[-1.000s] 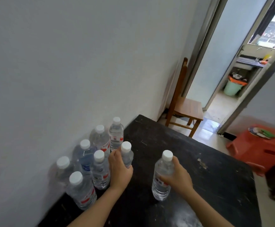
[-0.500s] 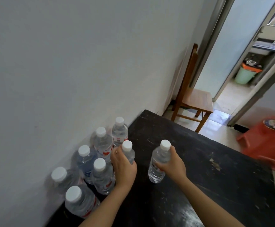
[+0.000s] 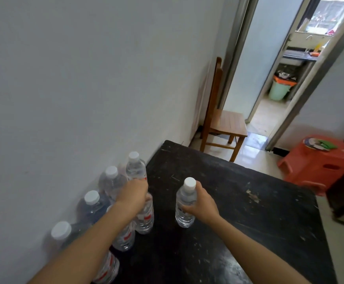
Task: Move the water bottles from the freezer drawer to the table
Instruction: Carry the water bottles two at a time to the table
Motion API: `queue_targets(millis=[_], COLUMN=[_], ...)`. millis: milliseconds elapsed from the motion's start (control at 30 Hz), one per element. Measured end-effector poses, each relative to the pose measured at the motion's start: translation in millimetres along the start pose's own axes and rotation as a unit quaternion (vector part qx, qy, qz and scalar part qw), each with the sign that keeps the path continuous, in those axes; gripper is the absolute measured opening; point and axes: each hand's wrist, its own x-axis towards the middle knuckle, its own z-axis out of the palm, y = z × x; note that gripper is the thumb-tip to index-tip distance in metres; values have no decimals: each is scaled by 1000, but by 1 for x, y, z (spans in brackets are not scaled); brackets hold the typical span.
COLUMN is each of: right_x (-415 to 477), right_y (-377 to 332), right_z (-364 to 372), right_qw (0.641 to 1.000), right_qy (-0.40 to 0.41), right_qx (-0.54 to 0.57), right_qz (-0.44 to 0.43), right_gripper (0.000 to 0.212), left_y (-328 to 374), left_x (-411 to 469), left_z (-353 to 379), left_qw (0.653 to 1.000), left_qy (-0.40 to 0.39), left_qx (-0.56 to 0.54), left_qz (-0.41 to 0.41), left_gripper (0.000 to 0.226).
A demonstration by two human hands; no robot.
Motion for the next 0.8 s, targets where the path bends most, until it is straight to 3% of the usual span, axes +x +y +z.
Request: queue_targets(millis=[133, 500, 600, 800], right_x=[6, 46, 58, 65], right_y=[-7, -59, -69, -73], right_z=[3, 26, 39, 55], right_qw=[1000, 999, 998, 994], right_qy=[-6, -13, -28, -76], right_qx=[-13, -1, 19, 37], right_qz=[-4, -46, -51, -63], right_gripper=[75, 74, 75, 77], left_y=[-14, -29, -33, -39], left_x=[12, 21, 23, 23], left_z=[-7, -12, -12, -7], left_qw=[999, 998, 998, 997], left_qy=[-10, -39, -25, 15], left_qx=[-38, 18, 27, 13], left_qz=[26, 47, 50, 74], left_gripper=[14, 26, 21, 33])
